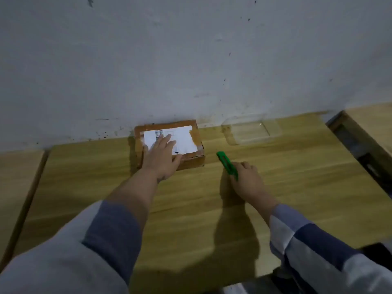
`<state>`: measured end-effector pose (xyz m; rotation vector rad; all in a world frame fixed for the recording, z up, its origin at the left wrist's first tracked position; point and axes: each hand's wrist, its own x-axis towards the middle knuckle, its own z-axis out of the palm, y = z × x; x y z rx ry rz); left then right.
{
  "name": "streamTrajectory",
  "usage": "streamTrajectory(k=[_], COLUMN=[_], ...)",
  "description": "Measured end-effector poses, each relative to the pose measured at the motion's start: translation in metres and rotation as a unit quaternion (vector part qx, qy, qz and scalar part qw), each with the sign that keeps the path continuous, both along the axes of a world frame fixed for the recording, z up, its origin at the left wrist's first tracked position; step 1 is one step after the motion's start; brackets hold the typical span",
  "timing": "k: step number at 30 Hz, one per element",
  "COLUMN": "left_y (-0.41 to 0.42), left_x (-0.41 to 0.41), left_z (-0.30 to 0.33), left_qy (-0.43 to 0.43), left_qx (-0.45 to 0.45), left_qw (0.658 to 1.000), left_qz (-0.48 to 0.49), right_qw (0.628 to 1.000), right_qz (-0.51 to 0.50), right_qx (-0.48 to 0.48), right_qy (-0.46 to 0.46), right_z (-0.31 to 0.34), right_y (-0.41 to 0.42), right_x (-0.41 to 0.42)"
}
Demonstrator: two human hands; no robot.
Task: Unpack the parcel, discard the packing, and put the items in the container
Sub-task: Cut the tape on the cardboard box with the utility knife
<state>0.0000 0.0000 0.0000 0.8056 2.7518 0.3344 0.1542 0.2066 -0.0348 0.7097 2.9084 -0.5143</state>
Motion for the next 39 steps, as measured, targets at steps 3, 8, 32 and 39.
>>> streamTrajectory(k=[3, 8, 32, 39], left_y=[0.01, 0.012, -0.01, -0.01], left_x=[-0.01, -0.01, 0.034, 0.036], left_z=[-0.011, -0.025, -0.022, -0.021], left_qy=[0.027, 0.076, 0.051, 0.046], left_qx=[-0.045, -0.067, -0.072, -0.066], left_qw=[0.999, 0.995, 0.996, 0.997], left_qz=[0.003, -0.005, -0.004, -0.005], right_qw=[0.999, 0.994, 0.873, 0.943], right_qz=[-0.038, -0.069, -0.06, -0.074], right_qx=[-0.004, -0.059, -0.484, -0.31], right_qy=[0.032, 0.056, -0.003, 0.095], right_z=[-0.006, -0.011, 0.071, 0.06], right_y=[-0.001, -0.002, -0.02, -0.046], right_x=[-0.006, -0.015, -0.032, -0.03])
